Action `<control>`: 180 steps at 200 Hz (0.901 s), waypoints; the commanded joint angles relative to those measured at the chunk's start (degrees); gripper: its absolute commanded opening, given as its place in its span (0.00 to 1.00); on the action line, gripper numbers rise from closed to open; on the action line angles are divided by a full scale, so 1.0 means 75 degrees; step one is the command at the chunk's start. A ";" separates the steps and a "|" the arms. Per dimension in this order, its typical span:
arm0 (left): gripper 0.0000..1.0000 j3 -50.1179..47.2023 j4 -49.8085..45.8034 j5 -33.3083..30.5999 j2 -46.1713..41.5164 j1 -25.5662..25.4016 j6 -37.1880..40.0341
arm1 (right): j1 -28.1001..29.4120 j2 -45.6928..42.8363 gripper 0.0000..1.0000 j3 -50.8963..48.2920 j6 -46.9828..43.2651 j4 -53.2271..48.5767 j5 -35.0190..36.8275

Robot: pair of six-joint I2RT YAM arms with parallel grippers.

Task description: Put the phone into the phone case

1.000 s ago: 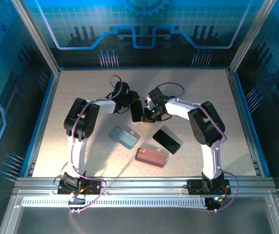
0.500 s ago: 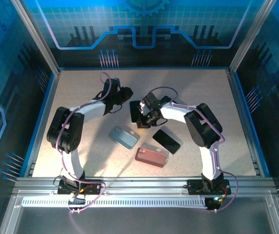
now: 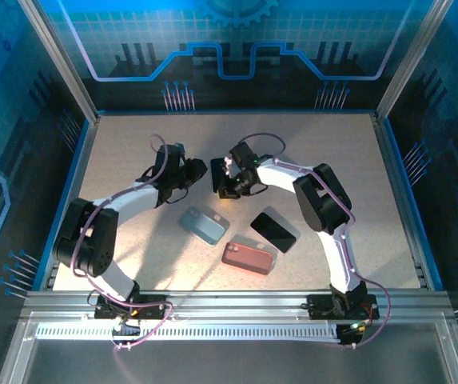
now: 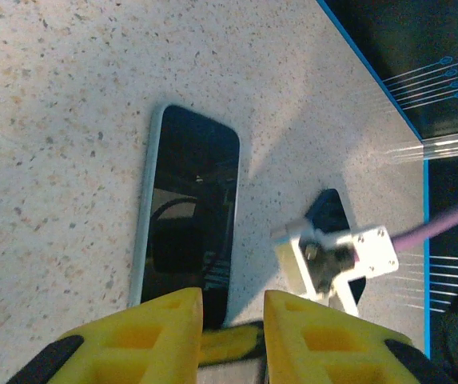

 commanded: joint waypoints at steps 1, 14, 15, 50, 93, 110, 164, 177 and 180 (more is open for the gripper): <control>0.27 -0.0303 -0.0250 -0.0007 -0.0365 0.0034 -0.0060 | -0.0246 0.0405 0.00 0.0480 -0.0191 -0.0256 0.0081; 0.27 -0.0420 -0.0278 -0.0062 -0.0443 0.0034 -0.0073 | -0.0264 0.0541 0.00 0.0728 -0.0234 -0.0342 0.0073; 0.27 -0.0436 -0.0278 -0.0066 -0.0448 0.0034 -0.0072 | -0.0266 0.0551 0.00 0.0742 -0.0242 -0.0350 0.0064; 0.27 -0.0646 -0.0264 -0.0139 -0.0555 0.0034 -0.0164 | -0.0247 0.1046 0.00 0.1354 -0.0262 -0.0487 -0.0094; 0.27 -0.0746 -0.0302 -0.0218 -0.0639 0.0034 -0.0186 | -0.0214 0.1461 0.00 0.1923 -0.0168 -0.0488 -0.0196; 0.27 -0.0779 -0.0337 -0.0213 -0.0664 0.0034 -0.0210 | -0.0198 0.1621 0.00 0.2155 -0.0162 -0.0572 -0.0119; 0.27 -0.0938 -0.0419 -0.0323 -0.0845 0.0034 -0.0191 | -0.0228 0.1941 0.00 0.2761 -0.0235 -0.0805 -0.0085; 0.27 -0.0942 -0.0454 -0.0329 -0.0869 0.0034 -0.0190 | -0.0230 0.1971 0.00 0.2855 -0.0250 -0.0866 -0.0091; 0.27 -0.0944 -0.0464 -0.0332 -0.0872 0.0034 -0.0188 | -0.0224 0.1967 0.00 0.2854 -0.0247 -0.0869 -0.0088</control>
